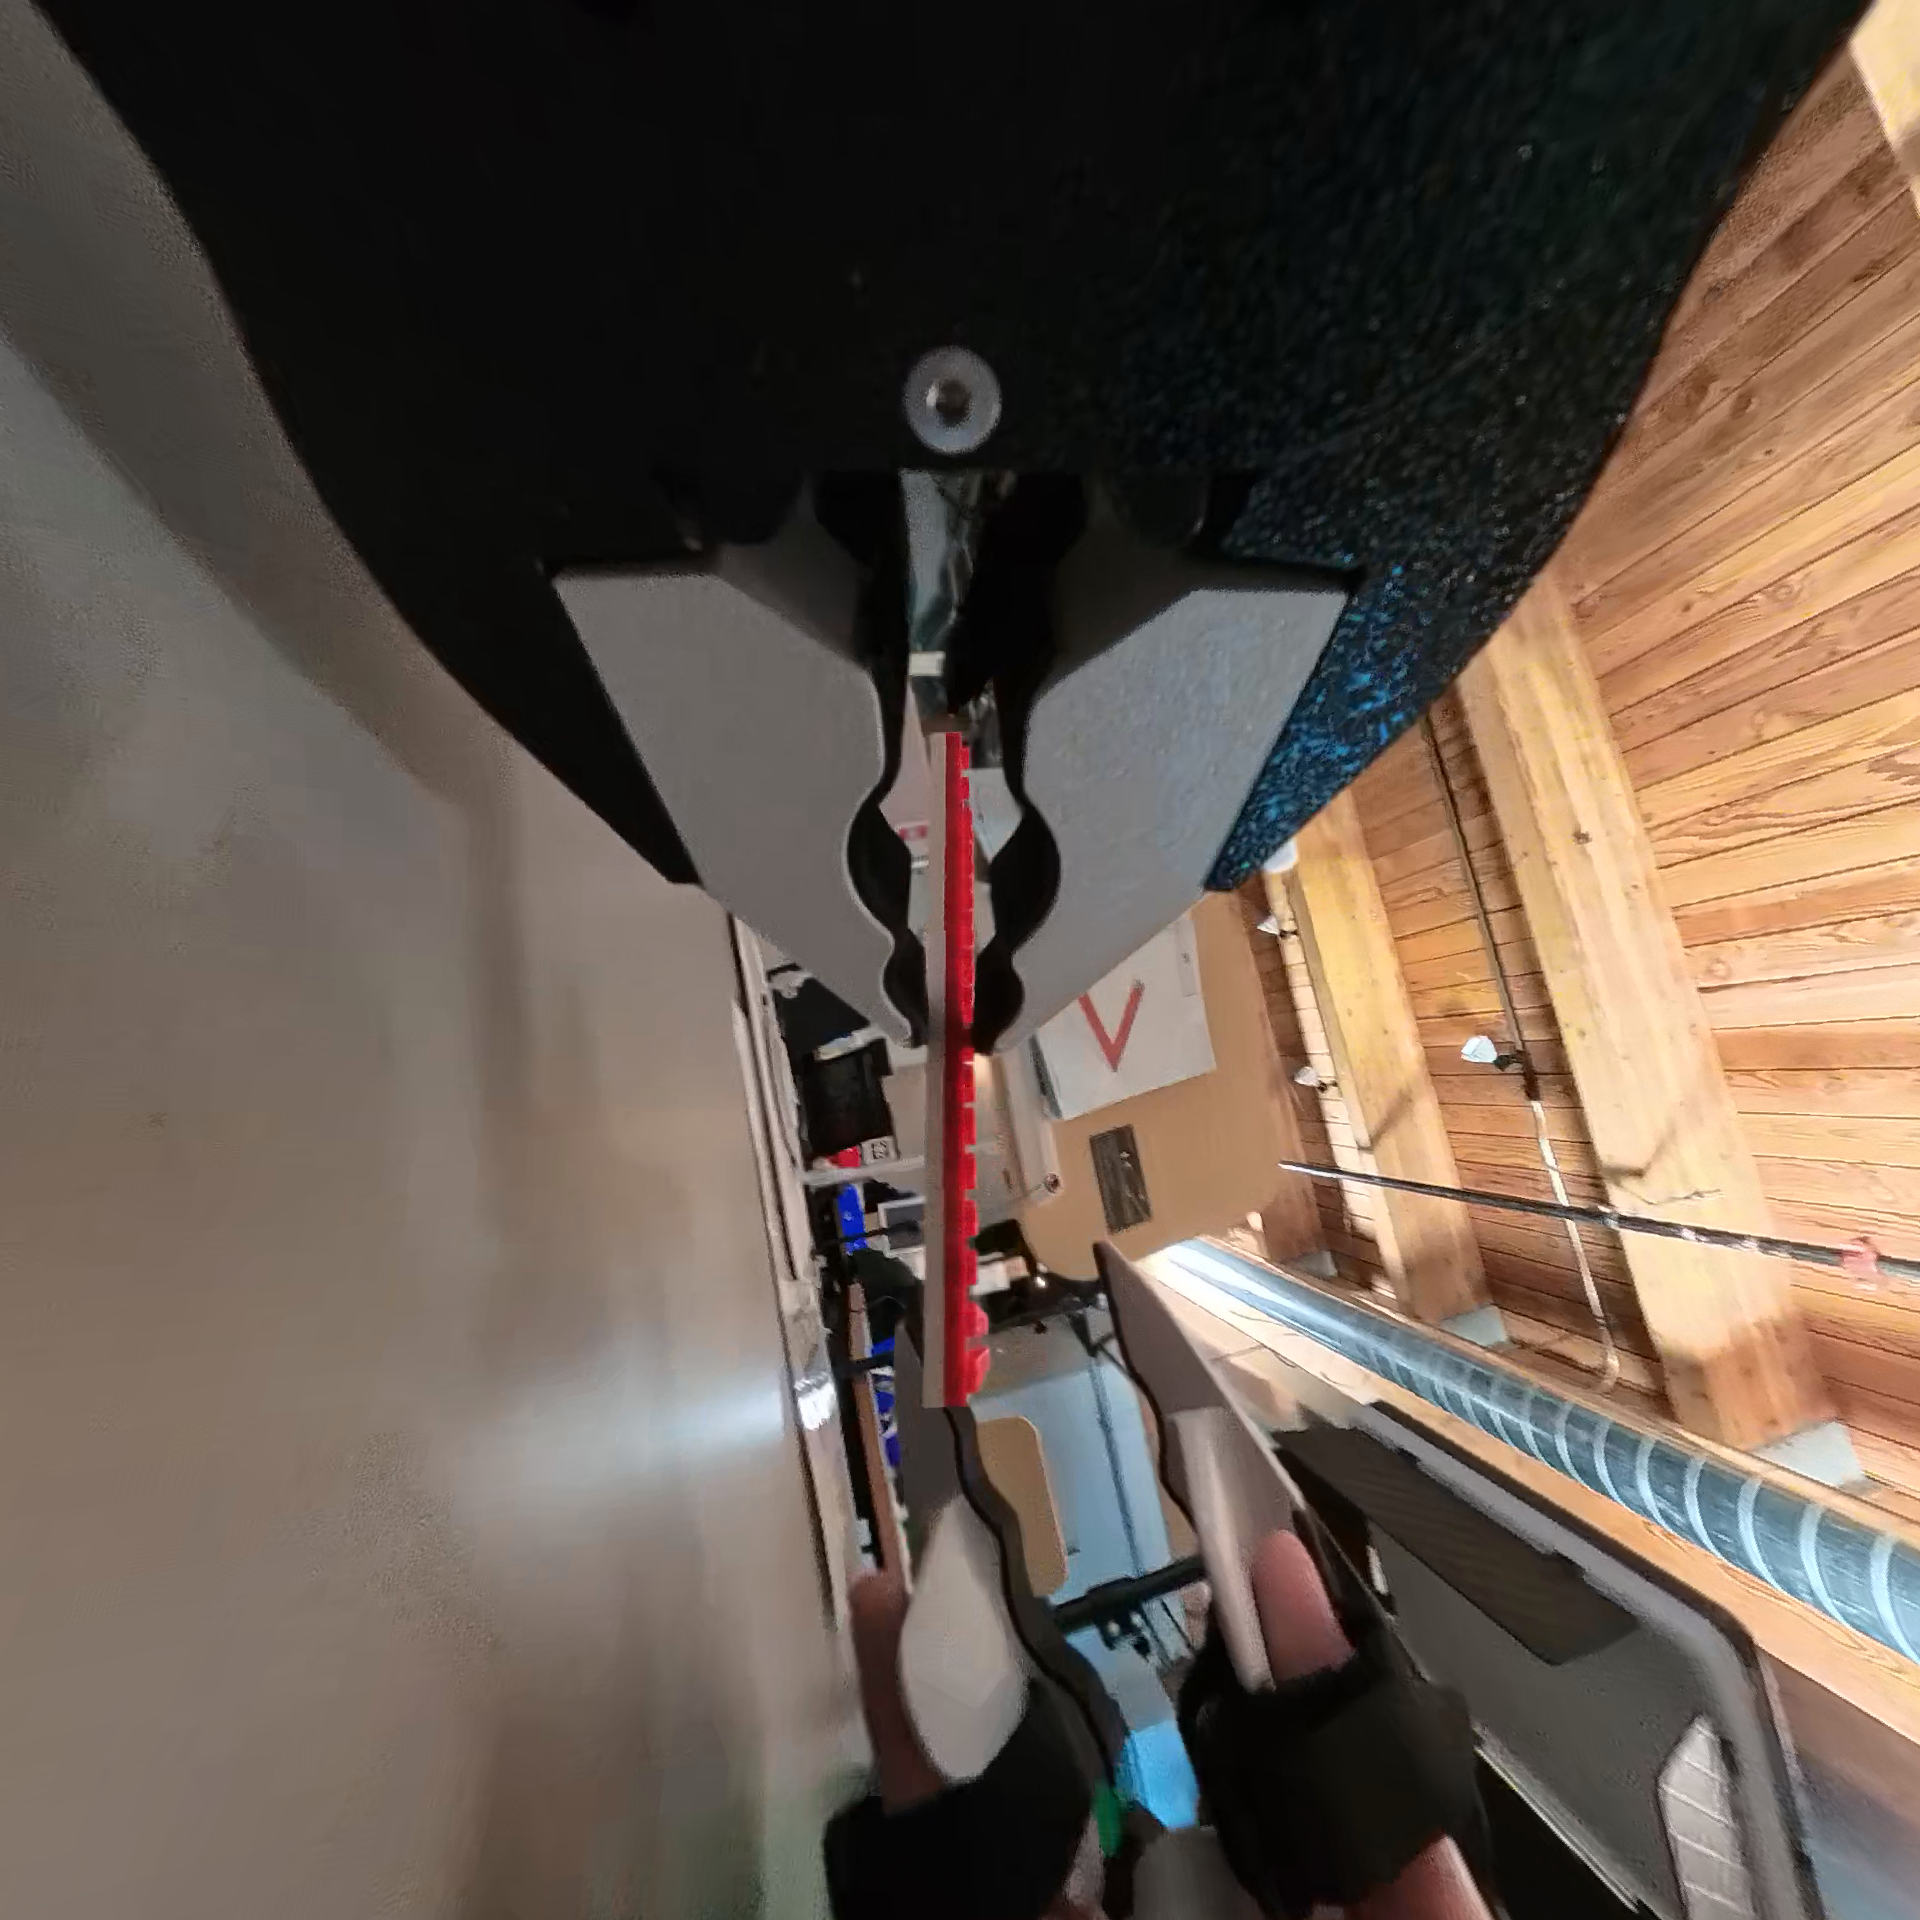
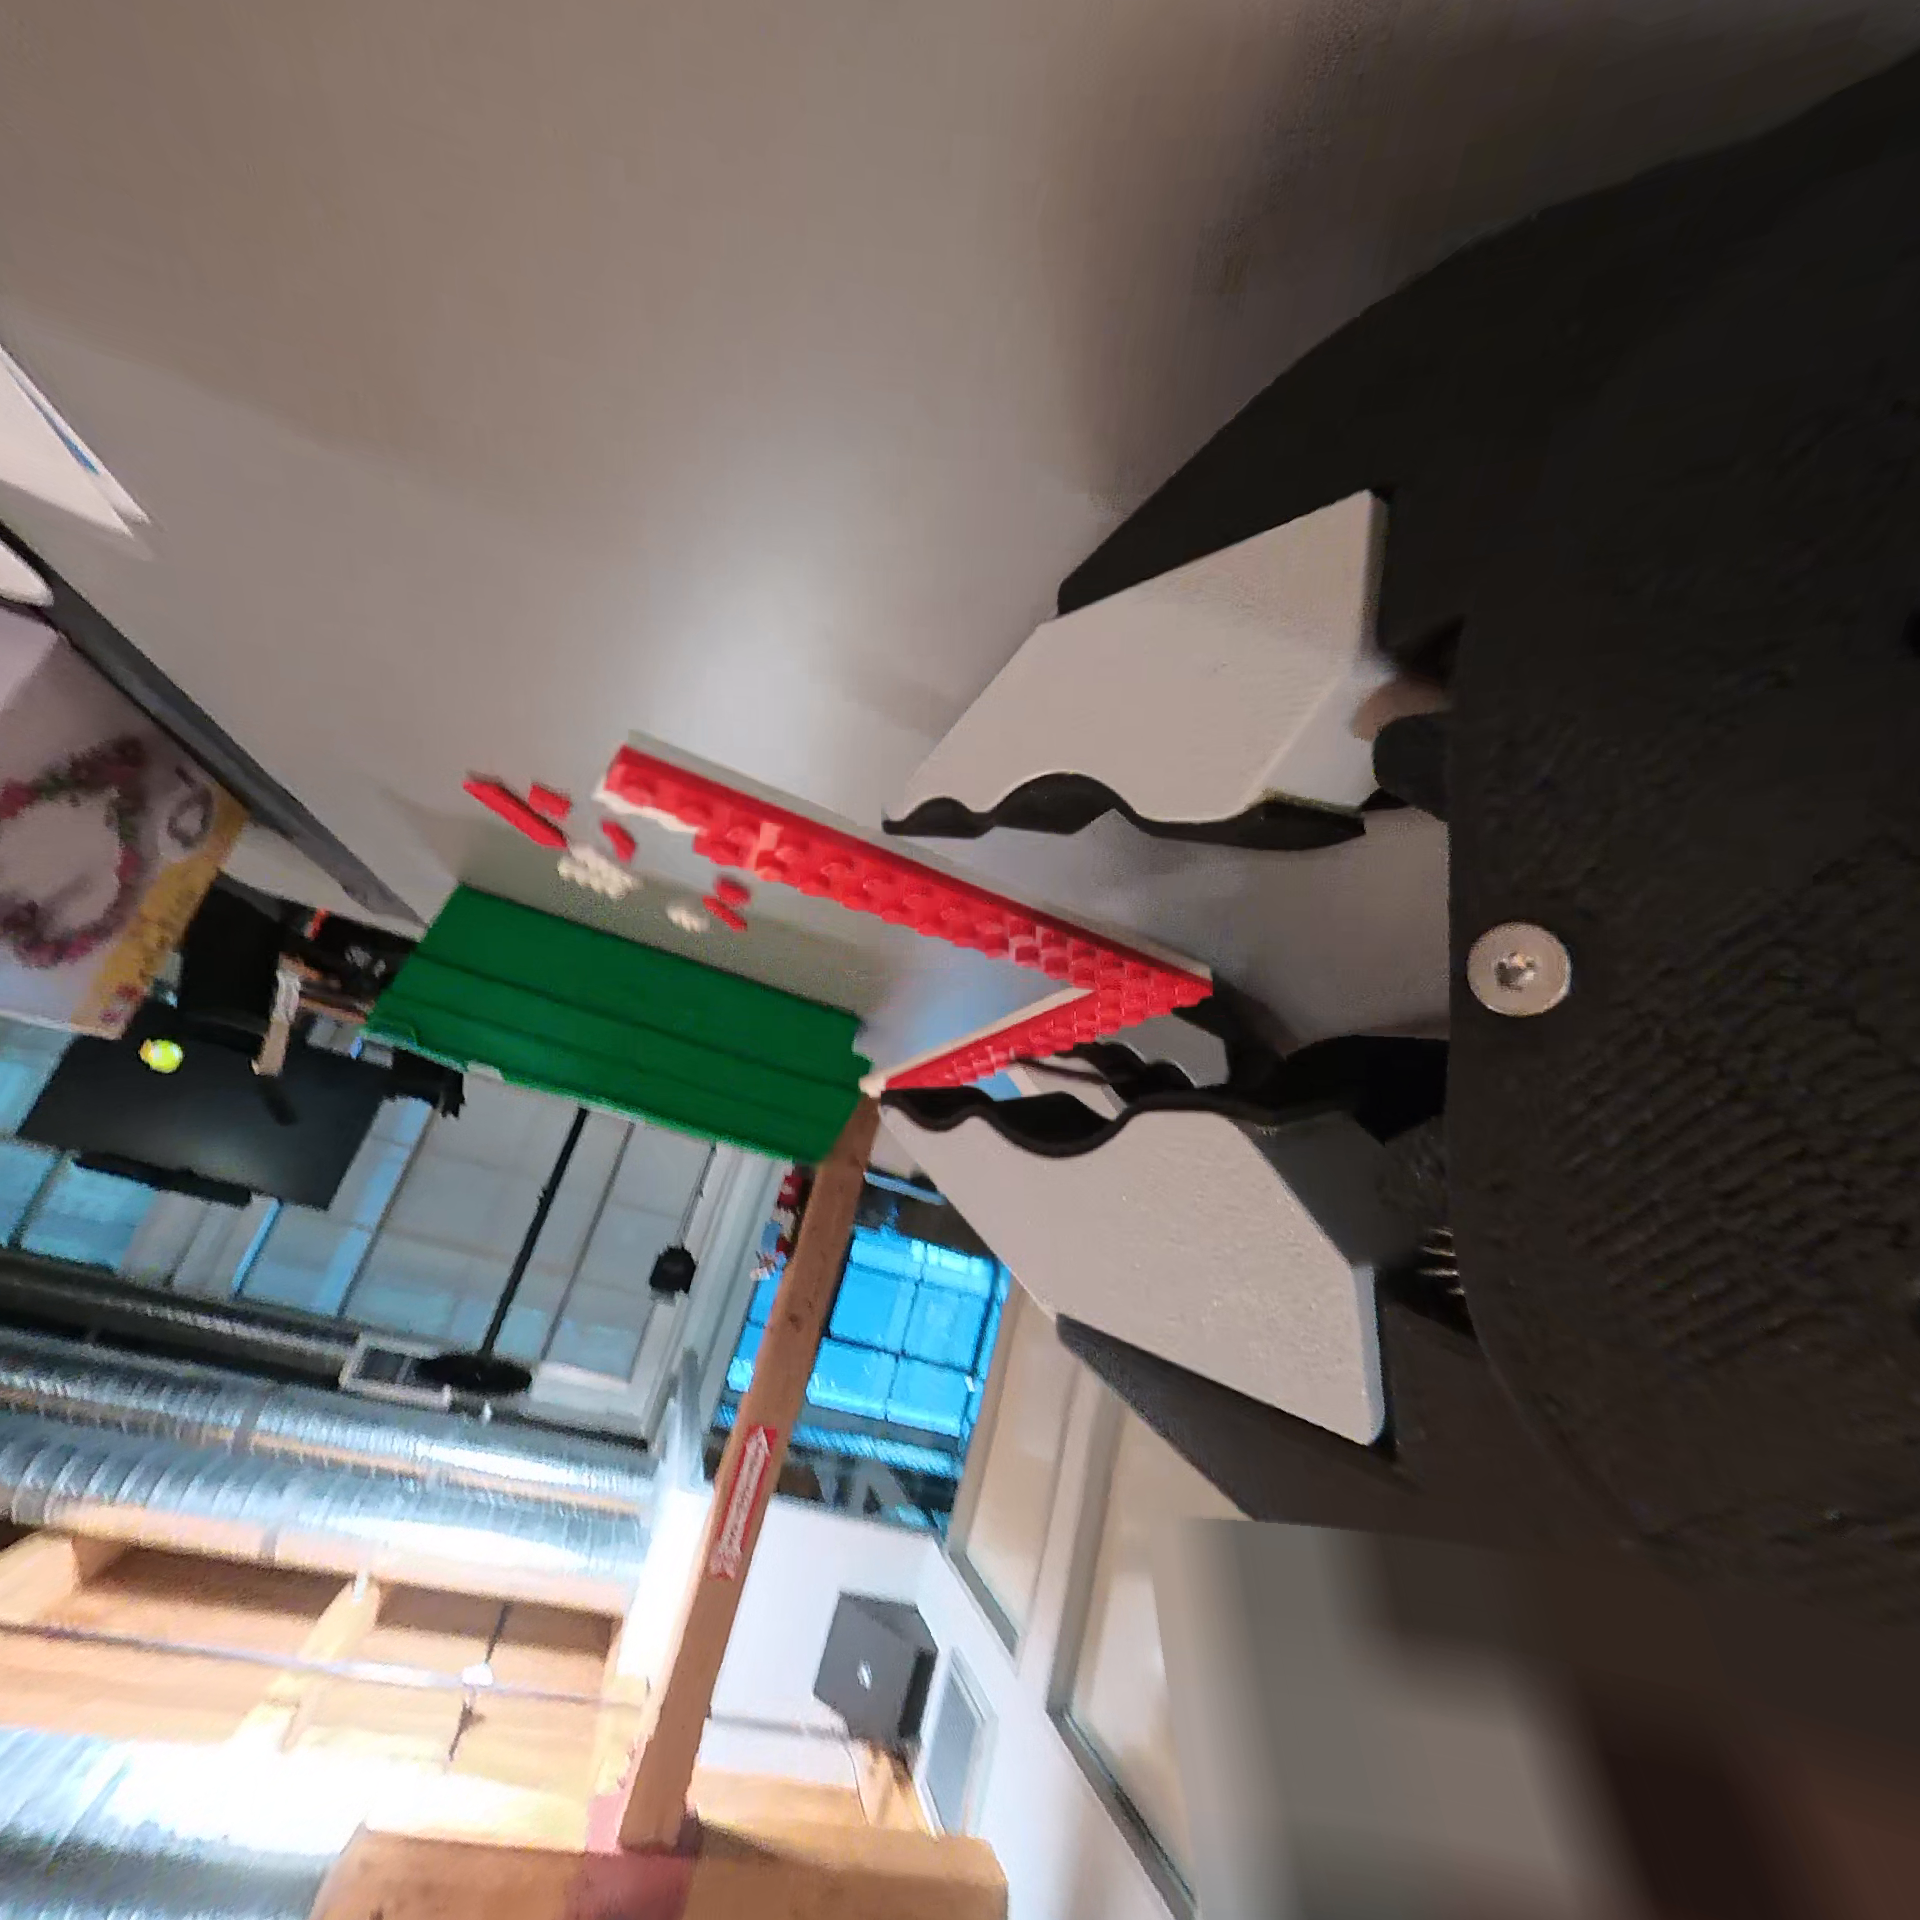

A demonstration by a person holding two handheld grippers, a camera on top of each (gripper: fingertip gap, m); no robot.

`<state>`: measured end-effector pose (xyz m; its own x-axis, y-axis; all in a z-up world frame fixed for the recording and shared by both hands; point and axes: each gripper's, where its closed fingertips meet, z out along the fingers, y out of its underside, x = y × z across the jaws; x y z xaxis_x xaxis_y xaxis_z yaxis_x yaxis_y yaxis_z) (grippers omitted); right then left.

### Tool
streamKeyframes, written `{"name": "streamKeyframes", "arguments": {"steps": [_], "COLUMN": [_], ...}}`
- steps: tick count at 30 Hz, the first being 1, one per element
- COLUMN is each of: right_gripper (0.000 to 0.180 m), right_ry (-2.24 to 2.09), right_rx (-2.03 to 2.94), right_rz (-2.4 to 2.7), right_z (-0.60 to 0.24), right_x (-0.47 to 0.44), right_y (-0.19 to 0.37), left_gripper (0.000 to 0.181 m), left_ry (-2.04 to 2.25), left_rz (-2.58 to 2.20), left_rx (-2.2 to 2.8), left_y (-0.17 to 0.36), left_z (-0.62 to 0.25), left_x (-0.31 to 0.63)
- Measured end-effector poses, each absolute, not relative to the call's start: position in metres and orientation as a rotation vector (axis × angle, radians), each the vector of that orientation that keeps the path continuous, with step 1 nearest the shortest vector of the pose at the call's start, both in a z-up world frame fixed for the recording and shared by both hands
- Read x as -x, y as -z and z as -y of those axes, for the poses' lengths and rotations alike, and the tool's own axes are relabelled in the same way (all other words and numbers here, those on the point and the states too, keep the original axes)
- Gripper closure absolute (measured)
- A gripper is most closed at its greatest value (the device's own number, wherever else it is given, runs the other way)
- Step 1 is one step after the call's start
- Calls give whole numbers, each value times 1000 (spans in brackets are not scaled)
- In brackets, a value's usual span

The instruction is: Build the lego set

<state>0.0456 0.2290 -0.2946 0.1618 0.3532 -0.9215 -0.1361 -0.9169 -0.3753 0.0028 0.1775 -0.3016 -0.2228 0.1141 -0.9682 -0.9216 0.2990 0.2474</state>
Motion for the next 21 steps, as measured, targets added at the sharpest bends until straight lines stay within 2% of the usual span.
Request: {"name": "streamKeyframes", "arguments": {"steps": [6,12,21], "right_gripper": [128,133,140], "right_ry": [-1394,-1030,-259], "right_rx": [2113,1937,1568], "right_rz": [253,418,623], "right_z": [-247,-254,-266], "right_x": [-72,-83,-110], "right_y": [310,298,276], "left_gripper": [175,174,173], "left_ry": [-1168,-1144,-1100], "left_rz": [-1482,-1487,-1472], "left_rx": [978,1248,1557], "left_y": [321,344,363], "left_z": [-187,-188,-173], "left_x": [8,20,12]}}
